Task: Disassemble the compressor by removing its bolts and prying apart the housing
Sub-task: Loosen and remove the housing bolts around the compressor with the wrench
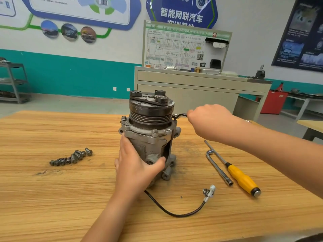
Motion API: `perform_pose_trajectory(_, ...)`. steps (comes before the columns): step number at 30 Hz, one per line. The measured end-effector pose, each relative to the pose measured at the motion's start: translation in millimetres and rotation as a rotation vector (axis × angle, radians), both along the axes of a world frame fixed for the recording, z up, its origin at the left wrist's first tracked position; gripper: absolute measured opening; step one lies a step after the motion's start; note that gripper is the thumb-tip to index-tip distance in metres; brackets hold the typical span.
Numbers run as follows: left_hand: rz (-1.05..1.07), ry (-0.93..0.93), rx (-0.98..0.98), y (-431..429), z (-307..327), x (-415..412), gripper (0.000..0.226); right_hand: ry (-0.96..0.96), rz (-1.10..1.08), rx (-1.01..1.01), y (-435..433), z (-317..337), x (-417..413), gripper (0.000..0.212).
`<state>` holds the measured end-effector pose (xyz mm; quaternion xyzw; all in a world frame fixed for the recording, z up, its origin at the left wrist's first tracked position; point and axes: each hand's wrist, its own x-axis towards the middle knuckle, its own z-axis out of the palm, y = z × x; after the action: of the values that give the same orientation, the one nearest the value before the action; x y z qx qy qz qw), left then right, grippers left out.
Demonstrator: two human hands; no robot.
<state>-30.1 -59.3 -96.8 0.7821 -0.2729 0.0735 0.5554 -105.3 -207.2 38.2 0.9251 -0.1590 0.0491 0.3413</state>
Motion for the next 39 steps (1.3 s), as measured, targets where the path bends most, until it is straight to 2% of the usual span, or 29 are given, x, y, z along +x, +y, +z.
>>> perform_pose_trajectory(3,-0.196,0.030,-0.038,15,4,20,0.099,0.041,0.015,-0.020,1,1,-6,0.008)
perform_pose_trajectory(5,-0.297,0.044,-0.047,20,5,28,0.096,0.056,0.059,-0.020,1,3,-8,0.014)
perform_pose_trajectory(7,-0.333,0.049,-0.068,21,4,33,0.099,0.092,0.094,-0.027,-5,9,-7,0.019)
perform_pose_trajectory(11,-0.348,0.034,-0.114,19,0,33,0.101,0.203,0.090,-0.131,-30,19,5,0.012)
perform_pose_trajectory(14,-0.348,0.043,-0.159,18,-3,28,0.101,0.206,0.093,-0.168,-42,18,26,0.021)
perform_pose_trajectory(17,-0.279,0.043,-0.135,20,-6,24,0.102,0.127,0.182,-0.114,-50,11,54,0.027)
perform_pose_trajectory(19,-0.159,0.023,-0.082,23,-8,23,0.115,0.063,0.279,-0.054,-51,5,68,0.032)
perform_pose_trajectory(21,-0.086,0.036,-0.124,28,-8,23,0.122,0.005,0.372,-0.064,-53,0,77,0.035)
perform_pose_trajectory(24,-0.087,0.054,-0.123,32,-8,20,0.122,-0.150,0.391,-0.051,-58,4,68,0.033)
perform_pose_trajectory(27,-0.137,0.033,-0.042,27,-11,13,0.120,-0.406,0.375,0.135,-50,4,41,0.029)
perform_pose_trajectory(29,-0.143,-0.007,-0.019,22,-10,9,0.118,-0.451,0.370,0.236,-41,-1,22,0.030)
perform_pose_trajectory(33,-0.125,-0.012,-0.025,18,-6,9,0.114,-0.315,0.194,0.346,-29,-12,-4,0.021)
perform_pose_trajectory(39,-0.107,-0.013,-0.031,18,-5,8,0.111,-0.097,0.011,0.260,-13,-10,-7,0.021)
